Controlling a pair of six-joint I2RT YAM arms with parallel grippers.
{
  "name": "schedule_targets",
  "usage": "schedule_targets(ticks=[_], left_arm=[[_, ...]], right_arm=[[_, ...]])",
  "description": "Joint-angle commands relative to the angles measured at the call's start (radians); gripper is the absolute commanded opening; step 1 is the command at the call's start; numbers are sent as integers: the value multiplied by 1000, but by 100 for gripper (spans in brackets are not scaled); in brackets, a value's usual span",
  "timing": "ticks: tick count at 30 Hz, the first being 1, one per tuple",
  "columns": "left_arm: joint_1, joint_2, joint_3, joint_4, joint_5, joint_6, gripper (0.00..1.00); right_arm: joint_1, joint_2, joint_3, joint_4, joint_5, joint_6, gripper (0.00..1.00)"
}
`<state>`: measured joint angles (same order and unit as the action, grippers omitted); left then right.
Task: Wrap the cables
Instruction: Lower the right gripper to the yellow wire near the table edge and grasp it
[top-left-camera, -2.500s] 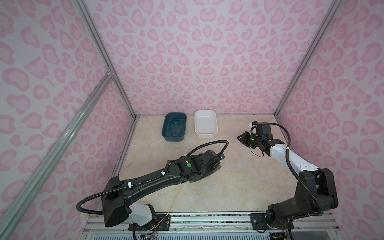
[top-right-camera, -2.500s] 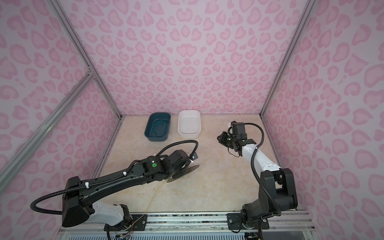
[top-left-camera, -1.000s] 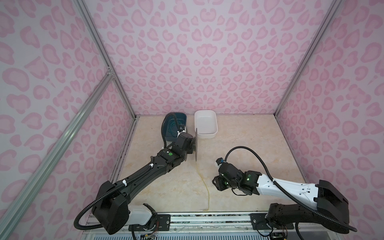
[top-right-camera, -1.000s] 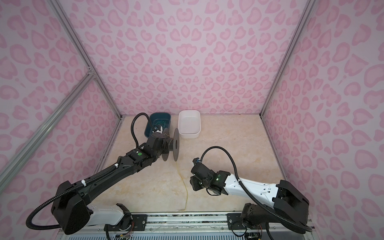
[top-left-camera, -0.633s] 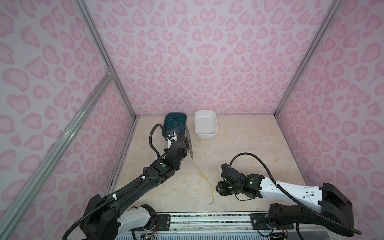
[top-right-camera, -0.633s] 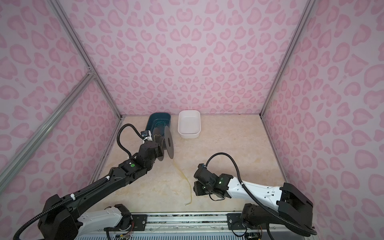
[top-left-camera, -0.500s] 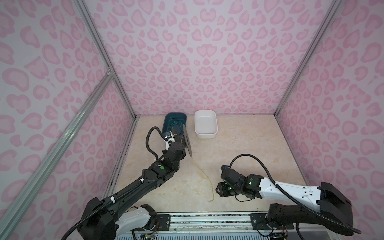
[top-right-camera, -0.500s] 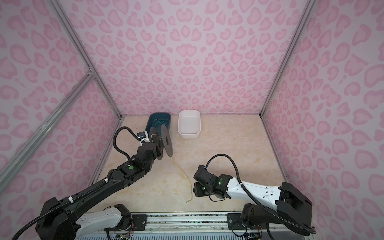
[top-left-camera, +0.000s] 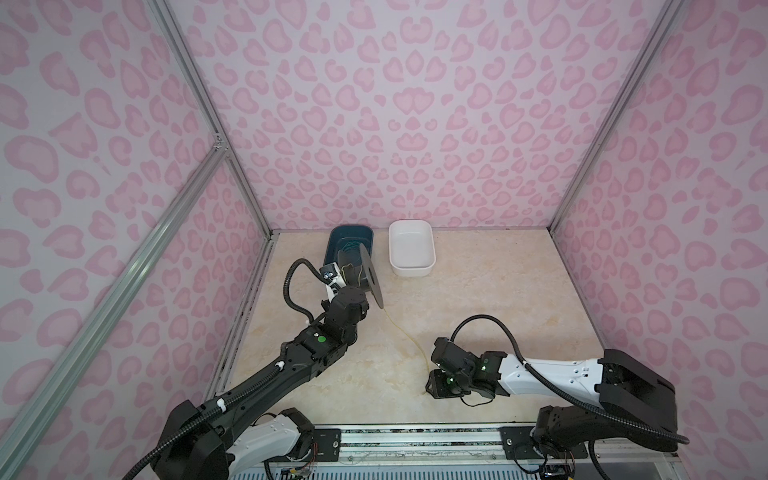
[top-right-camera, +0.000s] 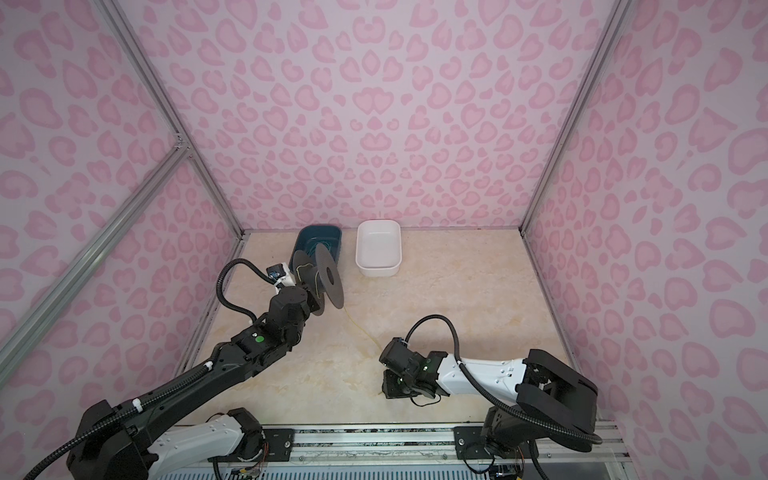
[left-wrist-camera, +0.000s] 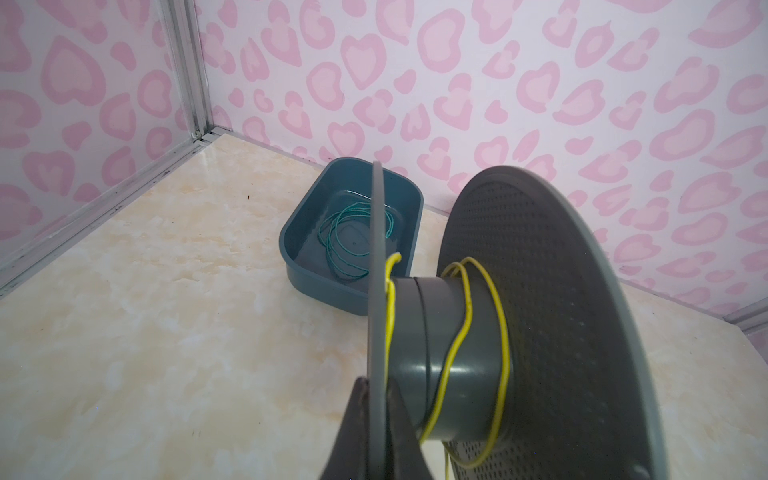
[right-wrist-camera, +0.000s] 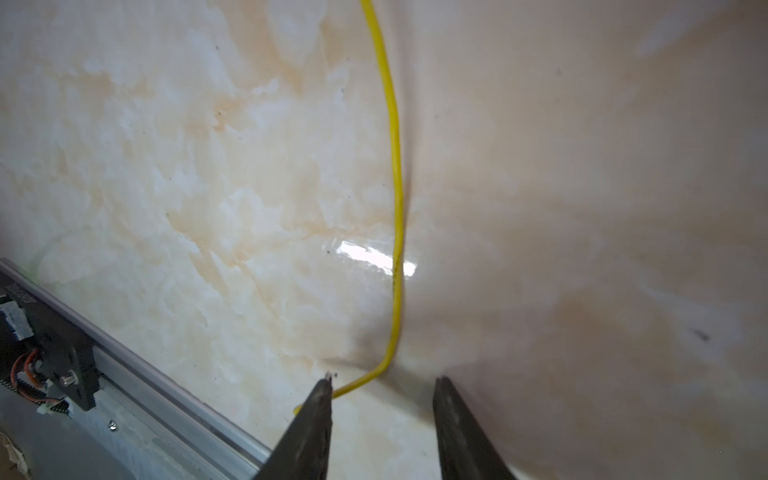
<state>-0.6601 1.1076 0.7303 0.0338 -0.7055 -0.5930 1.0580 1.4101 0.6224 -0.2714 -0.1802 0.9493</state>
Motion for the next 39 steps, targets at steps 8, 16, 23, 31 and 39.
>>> schedule_targets(ticks=[8,16,23,31,39], left_arm=[[1,-20,-11,104,-5,2,4],[1,-33,-16,109,6,24,4],[1,-29,-5,117,45,64,4],[1,-3,31,76,225,254,4],[1,4,76,-8,417,373,4]], right_arm=[[11,114,58,-68,87,-57,21],[63,175,113,-207,198,-105,0],[68,99,141,-205,198,-139,0],[71,-11,273,-342,163,-323,19],[124,69,440,-543,326,-533,18]])
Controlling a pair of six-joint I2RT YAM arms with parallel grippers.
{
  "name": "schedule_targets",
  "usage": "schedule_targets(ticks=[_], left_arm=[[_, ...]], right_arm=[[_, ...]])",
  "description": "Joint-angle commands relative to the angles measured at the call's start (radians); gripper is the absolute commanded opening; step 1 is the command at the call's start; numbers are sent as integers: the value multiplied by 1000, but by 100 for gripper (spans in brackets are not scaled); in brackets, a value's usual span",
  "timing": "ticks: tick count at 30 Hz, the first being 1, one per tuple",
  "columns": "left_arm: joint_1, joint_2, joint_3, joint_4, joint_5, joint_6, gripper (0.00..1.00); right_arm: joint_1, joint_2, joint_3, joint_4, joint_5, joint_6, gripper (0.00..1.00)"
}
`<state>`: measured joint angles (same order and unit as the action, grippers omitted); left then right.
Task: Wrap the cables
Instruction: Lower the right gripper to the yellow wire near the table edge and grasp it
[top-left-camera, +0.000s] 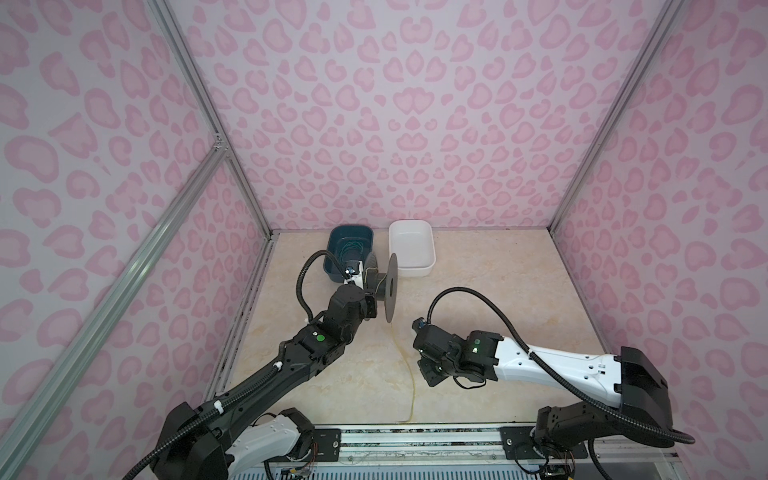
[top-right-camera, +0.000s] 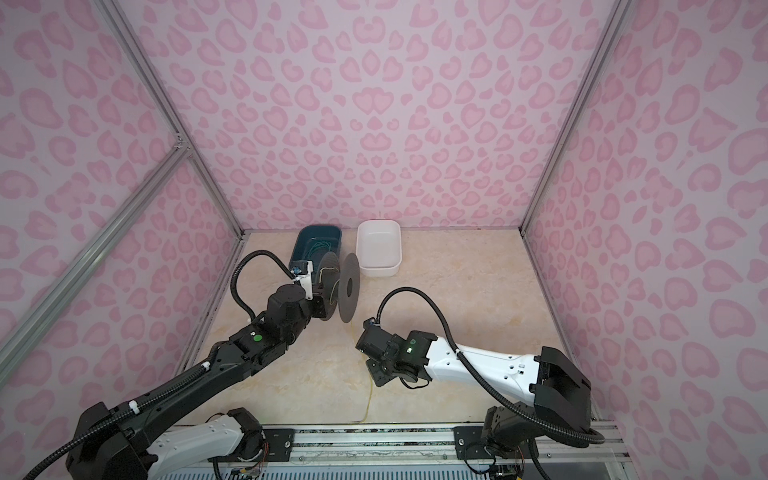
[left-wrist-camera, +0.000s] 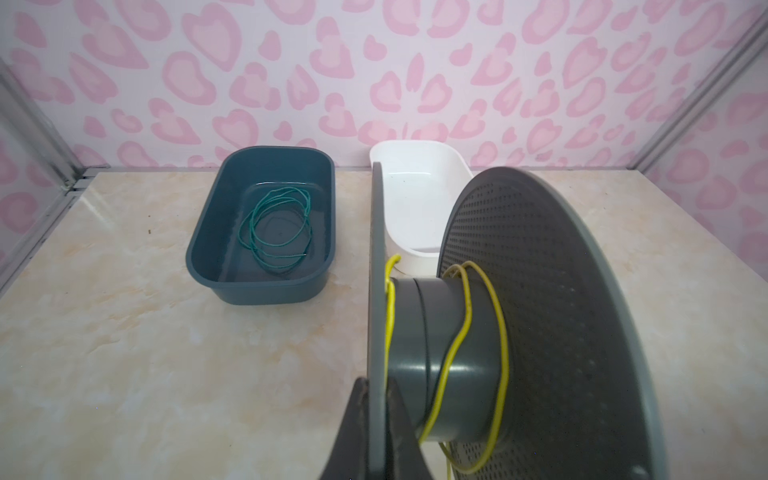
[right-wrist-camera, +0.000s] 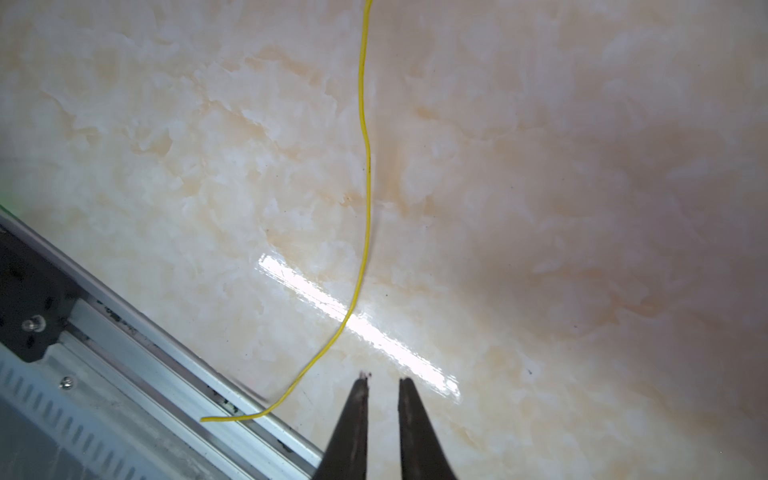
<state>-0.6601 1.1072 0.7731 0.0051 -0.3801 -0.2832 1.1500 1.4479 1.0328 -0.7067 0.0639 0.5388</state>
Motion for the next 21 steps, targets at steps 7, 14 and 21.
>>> schedule_targets(ticks=[7,14,21], left_arm=[[4,92,146,-120,289,165,4],[18,148,165,-102,366,153,4],[25,180,174,-99,387,130,4]], right_arm=[[285,90,25,-32,122,-358,39],[422,67,-57,222,71,-462,53],[444,172,-56,316,83,-605,55]])
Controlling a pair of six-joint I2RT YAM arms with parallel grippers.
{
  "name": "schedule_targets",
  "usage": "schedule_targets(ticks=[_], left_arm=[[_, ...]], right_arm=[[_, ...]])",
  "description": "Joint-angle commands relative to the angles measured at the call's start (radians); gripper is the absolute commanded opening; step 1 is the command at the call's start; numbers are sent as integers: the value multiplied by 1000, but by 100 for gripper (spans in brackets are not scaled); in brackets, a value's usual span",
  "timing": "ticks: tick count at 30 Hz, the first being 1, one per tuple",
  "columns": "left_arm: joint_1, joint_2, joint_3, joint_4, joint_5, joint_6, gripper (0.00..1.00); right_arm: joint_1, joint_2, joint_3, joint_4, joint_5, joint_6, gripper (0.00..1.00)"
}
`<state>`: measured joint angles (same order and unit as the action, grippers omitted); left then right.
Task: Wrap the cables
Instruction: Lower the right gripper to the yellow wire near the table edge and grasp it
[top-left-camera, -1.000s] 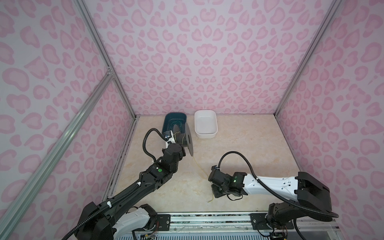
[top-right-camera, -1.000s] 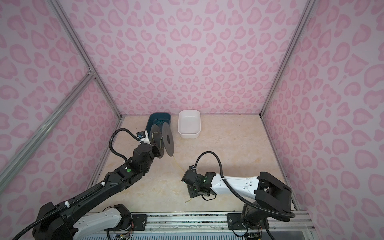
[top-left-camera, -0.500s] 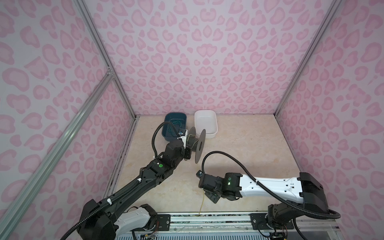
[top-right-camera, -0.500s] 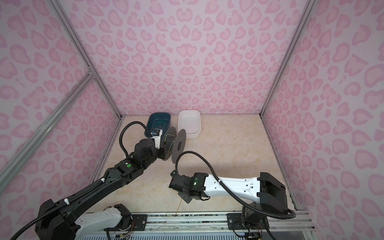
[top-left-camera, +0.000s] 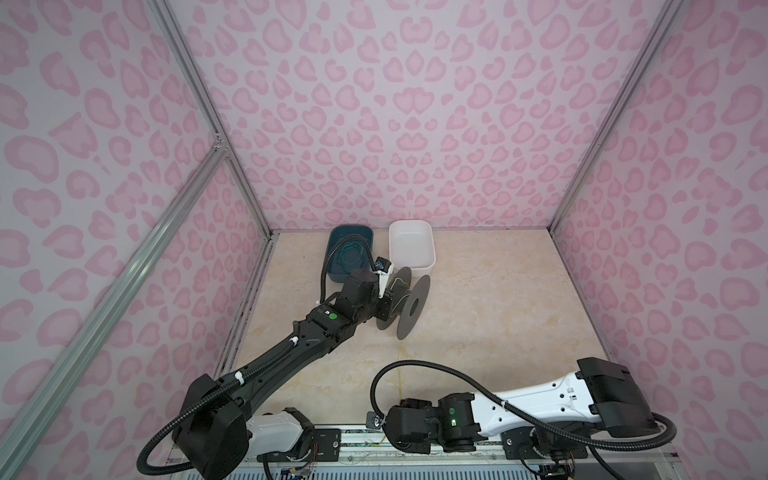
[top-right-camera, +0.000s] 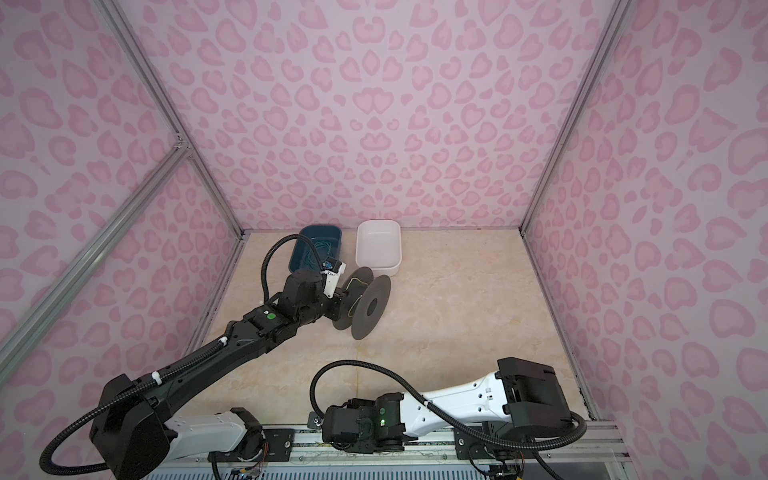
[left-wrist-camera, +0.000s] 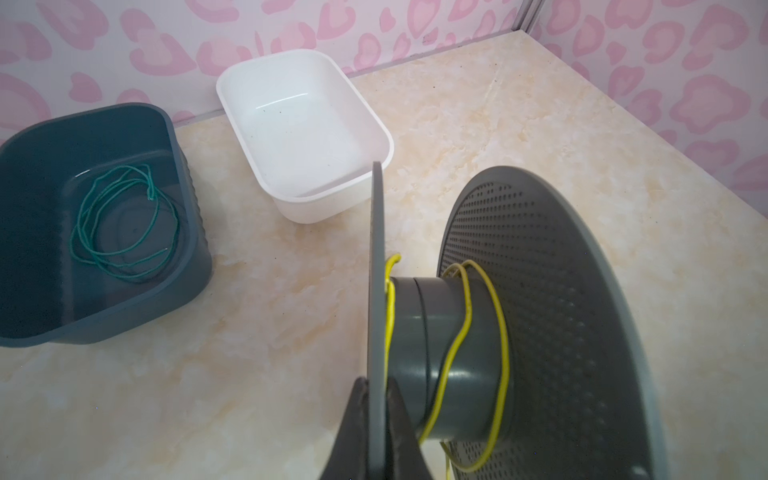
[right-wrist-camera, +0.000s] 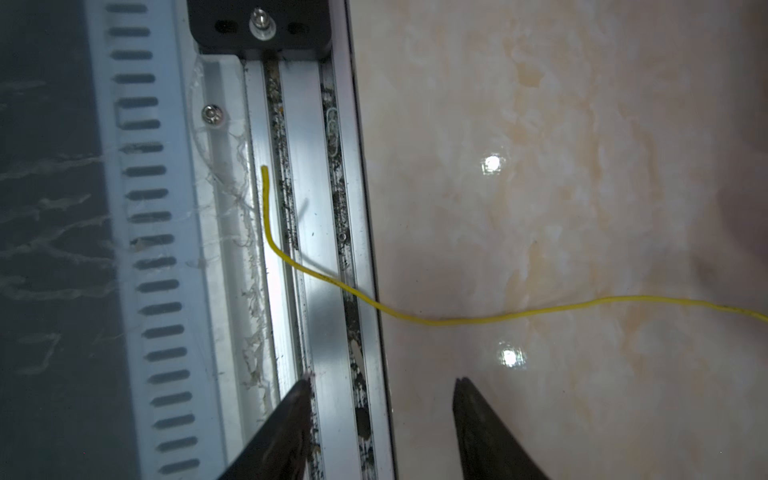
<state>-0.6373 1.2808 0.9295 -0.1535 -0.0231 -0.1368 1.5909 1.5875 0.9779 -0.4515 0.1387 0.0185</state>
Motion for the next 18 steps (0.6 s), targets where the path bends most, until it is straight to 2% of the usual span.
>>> schedule_targets(ticks=[1,12,18], left_arm=[[2,8,20,58,33,-17,4],[7,33,29,63,54,-37,4],[13,40,32,57,53,-34,4]], right_arm=[[3,54,12,56,8,-102,55],[18,161,114,58,-161,-148,50],[59,87,80,40,-203,-83,48]])
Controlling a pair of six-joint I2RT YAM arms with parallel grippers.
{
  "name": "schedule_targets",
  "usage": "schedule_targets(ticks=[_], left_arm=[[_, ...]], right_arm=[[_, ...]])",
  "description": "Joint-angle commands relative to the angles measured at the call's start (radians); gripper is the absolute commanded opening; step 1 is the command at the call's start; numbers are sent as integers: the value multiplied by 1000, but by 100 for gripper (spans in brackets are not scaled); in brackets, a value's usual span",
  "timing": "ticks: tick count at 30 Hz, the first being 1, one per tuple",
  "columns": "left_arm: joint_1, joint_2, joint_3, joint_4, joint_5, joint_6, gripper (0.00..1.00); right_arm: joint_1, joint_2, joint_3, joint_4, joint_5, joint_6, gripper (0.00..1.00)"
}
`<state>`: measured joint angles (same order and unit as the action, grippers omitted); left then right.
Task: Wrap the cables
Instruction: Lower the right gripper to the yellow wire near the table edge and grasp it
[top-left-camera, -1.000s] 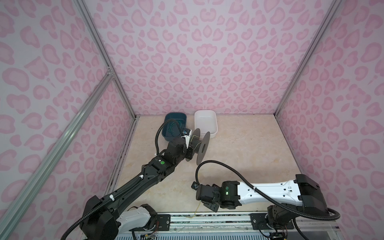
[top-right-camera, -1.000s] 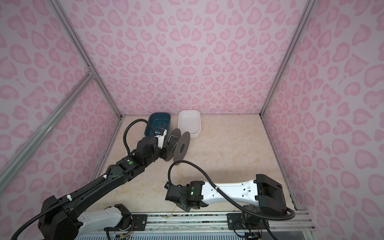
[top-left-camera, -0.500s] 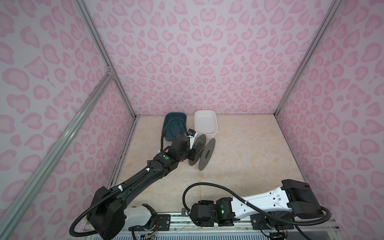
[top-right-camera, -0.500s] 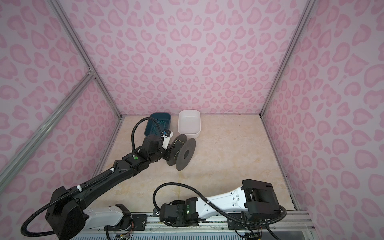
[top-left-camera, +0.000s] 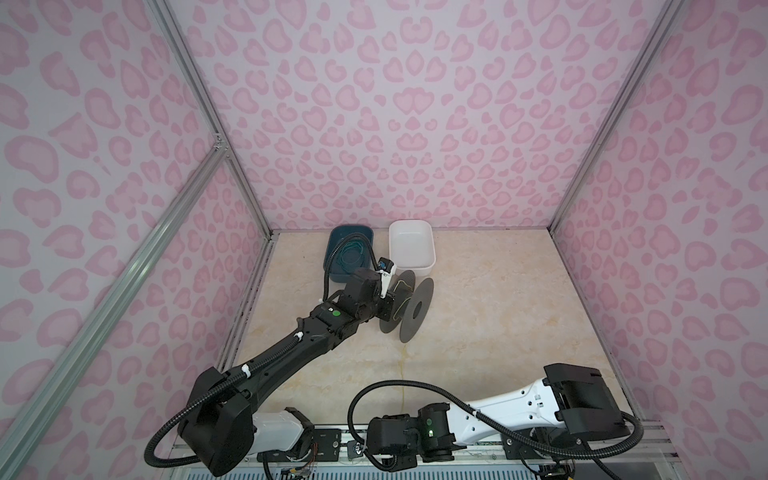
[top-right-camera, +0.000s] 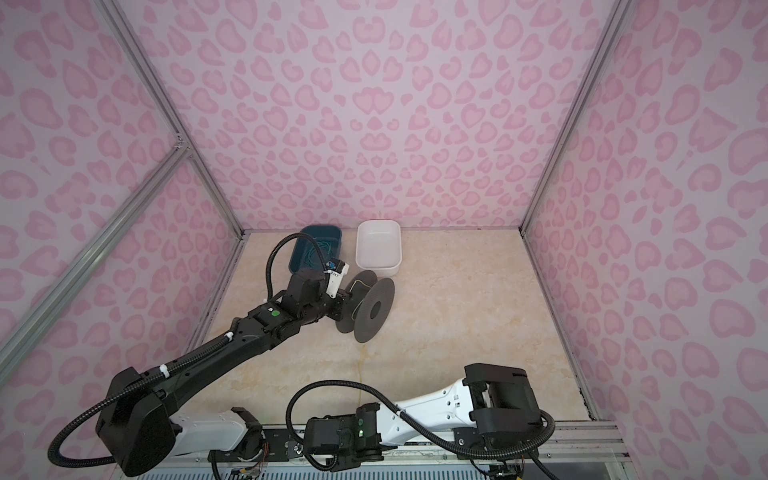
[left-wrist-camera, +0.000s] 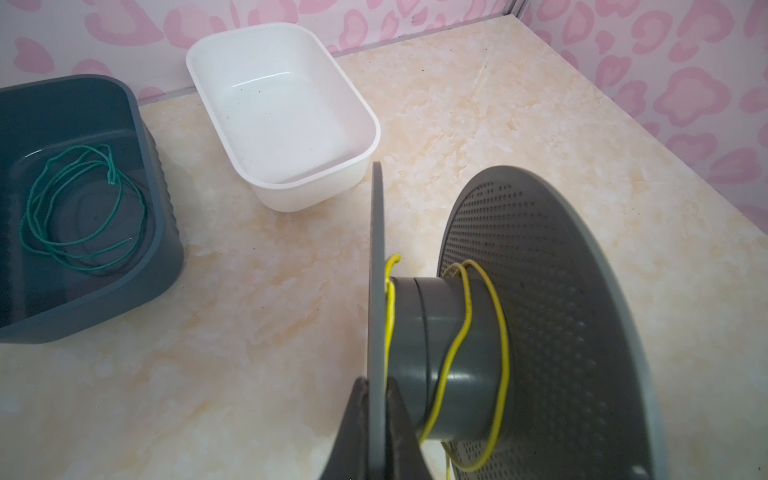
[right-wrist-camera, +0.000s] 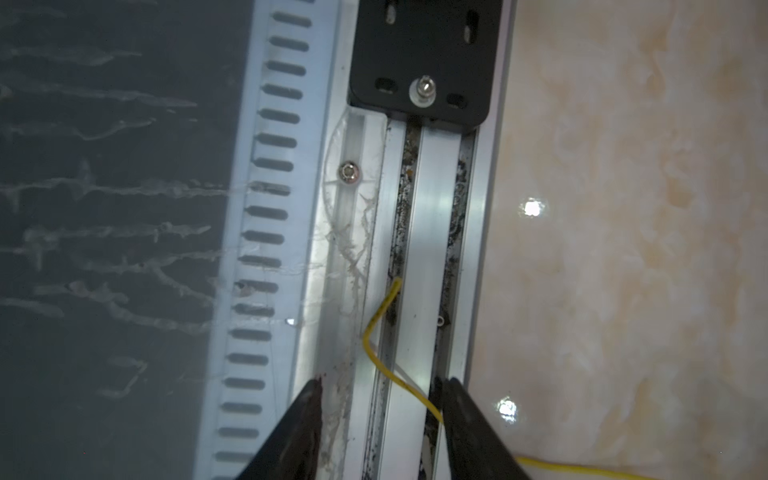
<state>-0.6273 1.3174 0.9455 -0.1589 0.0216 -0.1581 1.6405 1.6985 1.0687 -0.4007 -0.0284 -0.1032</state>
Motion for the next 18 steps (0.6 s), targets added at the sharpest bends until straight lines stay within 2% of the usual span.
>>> schedule_targets(ticks=[1,6,10,13,14,16,18], left_arm=[[5,5,15,63,9,-14,4],[7,3,14,72,-6,-21,4],[6,-3,14,72,-11,-27,3],[6,-9,12,73,-13,-31,4],[6,-10,12,77,-13,-32,3],[6,-9,13,76,-12,-34,3],[6,-12,17,75,-12,-32,3]], right_arm=[[12,-38,-21,1,-45,48,48],[12,30,24,23,-41,66,48],[-21,74,43,107,21,115,48],[-39,93,65,107,71,139,48],[-43,103,67,103,65,140,45],[-52,121,62,110,26,152,31],[-56,123,59,109,-13,161,27]])
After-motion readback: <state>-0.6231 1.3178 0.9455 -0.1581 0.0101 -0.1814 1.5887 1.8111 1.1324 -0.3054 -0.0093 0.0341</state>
